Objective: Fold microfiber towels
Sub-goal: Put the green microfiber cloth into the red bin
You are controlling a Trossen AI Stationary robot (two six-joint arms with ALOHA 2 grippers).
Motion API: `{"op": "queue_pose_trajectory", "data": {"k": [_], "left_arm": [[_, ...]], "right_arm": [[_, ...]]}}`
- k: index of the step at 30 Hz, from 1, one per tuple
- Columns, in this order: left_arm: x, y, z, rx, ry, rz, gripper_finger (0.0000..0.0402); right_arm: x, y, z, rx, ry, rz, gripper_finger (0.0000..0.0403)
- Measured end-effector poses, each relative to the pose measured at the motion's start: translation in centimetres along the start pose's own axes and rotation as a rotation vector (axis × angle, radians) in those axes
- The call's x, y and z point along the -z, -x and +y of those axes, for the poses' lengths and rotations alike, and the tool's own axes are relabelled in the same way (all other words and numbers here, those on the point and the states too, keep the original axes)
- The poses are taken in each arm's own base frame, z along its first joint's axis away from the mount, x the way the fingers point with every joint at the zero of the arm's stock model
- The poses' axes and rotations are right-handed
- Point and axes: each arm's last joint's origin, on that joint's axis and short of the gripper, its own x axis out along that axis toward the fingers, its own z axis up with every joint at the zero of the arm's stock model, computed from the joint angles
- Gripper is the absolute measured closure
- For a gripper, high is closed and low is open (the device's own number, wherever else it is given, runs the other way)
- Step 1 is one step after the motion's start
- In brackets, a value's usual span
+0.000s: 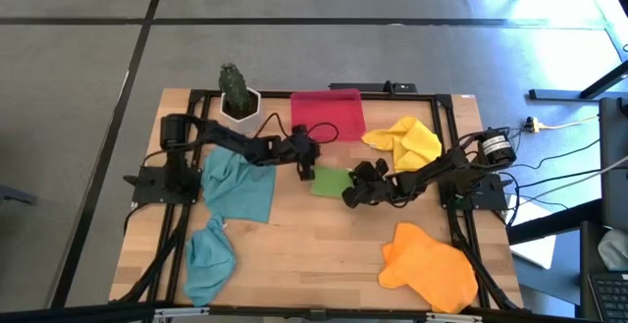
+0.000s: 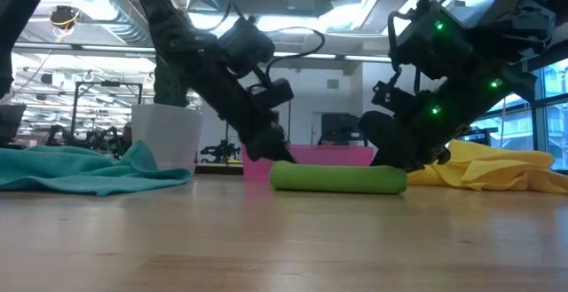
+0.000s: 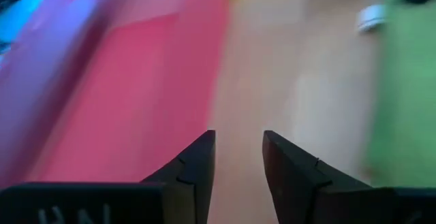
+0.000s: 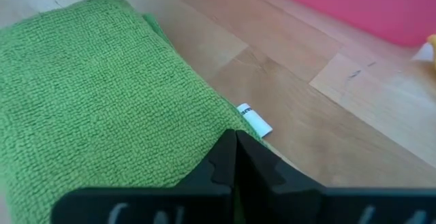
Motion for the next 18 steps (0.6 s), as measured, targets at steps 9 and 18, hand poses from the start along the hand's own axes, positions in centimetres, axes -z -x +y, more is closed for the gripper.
{"op": "queue_pose_trajectory", "data": {"k": [9, 18], "left_arm": [[0.9, -0.4, 2.1, -0.117, 0.027, 0.073, 0.0288], [-0.2, 1.4, -0.2, -0.048, -0.061, 0.079, 0.0288]], "right_arm": [[0.0, 0.0, 0.0, -0.003, 0.0, 0.002, 0.0391], [0.0, 0.0, 0.0, -0.004, 0.002, 0.002, 0.0391]]}}
